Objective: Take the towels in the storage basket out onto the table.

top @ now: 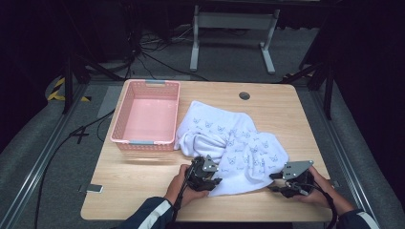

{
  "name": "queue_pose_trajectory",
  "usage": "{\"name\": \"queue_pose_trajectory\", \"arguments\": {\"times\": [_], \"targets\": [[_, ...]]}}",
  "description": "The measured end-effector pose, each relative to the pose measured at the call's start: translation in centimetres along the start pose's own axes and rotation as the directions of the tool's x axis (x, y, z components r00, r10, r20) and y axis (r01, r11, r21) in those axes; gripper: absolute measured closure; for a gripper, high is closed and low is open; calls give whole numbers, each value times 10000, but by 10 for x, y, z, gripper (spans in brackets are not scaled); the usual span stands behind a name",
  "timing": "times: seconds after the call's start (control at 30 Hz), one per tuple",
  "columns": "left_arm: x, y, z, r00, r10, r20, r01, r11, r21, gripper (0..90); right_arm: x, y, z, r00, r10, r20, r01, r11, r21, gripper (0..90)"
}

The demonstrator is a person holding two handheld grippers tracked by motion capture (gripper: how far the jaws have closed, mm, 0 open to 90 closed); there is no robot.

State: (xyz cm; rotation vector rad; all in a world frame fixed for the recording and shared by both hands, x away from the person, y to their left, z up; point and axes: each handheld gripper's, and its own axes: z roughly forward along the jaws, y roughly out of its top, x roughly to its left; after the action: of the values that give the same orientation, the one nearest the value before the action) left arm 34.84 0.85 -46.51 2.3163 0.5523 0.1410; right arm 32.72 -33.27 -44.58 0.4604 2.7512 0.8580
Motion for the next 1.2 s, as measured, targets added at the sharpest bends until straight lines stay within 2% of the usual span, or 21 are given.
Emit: {"name": "queue_pose_trajectory", "arguments": {"times": [0.03, 0.07, 0.13, 0.2, 0.27, 0.3, 0.37, 0.43, 0.47, 0.53, 0.6, 0.7, 0.73, 0.8, 0.83, 0.9, 0.93, 1.03, 1.07, 1.13, 1.2], "targets": [[2, -1, -2, 10000, -11, 74, 11, 10000, 85, 804, -1, 2, 1, 9994, -70, 339, 75, 9999, -154, 780], [2, -1, -2, 10000, -11, 74, 11, 10000, 85, 820, -1, 2, 1, 9994, -70, 339, 75, 9999, -154, 780], [4, 0, -8, 9999, 83, 60, -83, 10000, -19, 827, -1, 4, 0, 9991, -213, 362, 225, 9991, -348, 878], [7, 2, -28, 10000, 21, -90, -25, 9989, -459, 828, -3, 10, -11, 9995, -162, 270, 188, 9950, -977, 882], [10, 6, -56, 9987, -161, -494, 104, 9935, -1131, 828, -6, 20, -26, 9994, 254, 217, -206, 9803, -1965, 885], [12, 7, -71, 9974, -189, -689, 94, 9907, -1356, 828, -9, 27, -35, 9985, 364, 413, -252, 9690, -2458, 885], [16, 8, -92, 9947, -200, -1010, 34, 9867, -1623, 830, -14, 46, -45, 9978, 391, 526, -218, 9548, -2964, 885], [20, 7, -109, 9889, -282, -1461, 46, 9872, -1596, 832, -18, 68, -45, 9966, 168, 805, 91, 9506, -3103, 885], [20, 7, -109, 9889, -282, -1461, 46, 9872, -1596, 832, -20, 80, -42, 9969, 42, 781, 205, 9498, -3122, 885], [28, 0, -128, 9834, -572, -1722, 267, 9843, -1747, 832, -22, 105, -34, 9972, -259, 704, 462, 9514, -3046, 885], [31, -9, -139, 9826, -754, -1697, 442, 9825, -1808, 832, -22, 122, -26, 9974, -510, 507, 638, 9526, -2976, 885], [31, -26, -144, 9851, -1030, -1380, 818, 9851, -1510, 831, -19, 136, -16, 9981, -571, 212, 608, 9539, -2938, 871], [30, -34, -143, 9866, -1063, -1240, 904, 9878, -1270, 831, -17, 136, -12, 9985, -534, 65, 530, 9535, -2966, 849], [25, -45, -139, 9852, -1148, -1270, 1033, 9902, -941, 830, -14, 129, -1, 9991, -387, -164, 323, 9566, -2897, 710], [24, -50, -137, 9878, -1093, -1107, 1007, 9917, -803, 831, -14, 124, 4, 9993, -249, -273, 161, 9587, -2841, 697], [19, -60, -132, 9883, -1190, -950, 1134, 9916, -617, 831, -13, 113, 9, 9981, -101, -608, -72, 9608, -2771, 613], [16, -64, -129, 9883, -1307, -780, 1264, 9903, -581, 831, -12, 104, 10, 9978, -20, -664, -149, 9672, -2534, 565], [12, -72, -123, 9874, -1416, -707, 1391, 9895, -387, 829, -12, 90, 9, 9976, 205, -660, -354, 9718, -2330, 576], [12, -77, -118, 9868, -1511, -587, 1493, 9882, -334, 829, -11, 80, 9, 9958, 486, -778, -656, 9700, -2340, 604], [14, -79, -115, 9836, -1728, -511, 1707, 9844, -431, 809, -4, 65, 18, 9945, 298, -1002, -466, 9844, -1695, 561], [17, -79, -111, 9833, -1776, -403, 1755, 9831, -522, 787, -2, 61, 28, 9916, 362, -1242, -553, 9864, -1546, 532]]}}
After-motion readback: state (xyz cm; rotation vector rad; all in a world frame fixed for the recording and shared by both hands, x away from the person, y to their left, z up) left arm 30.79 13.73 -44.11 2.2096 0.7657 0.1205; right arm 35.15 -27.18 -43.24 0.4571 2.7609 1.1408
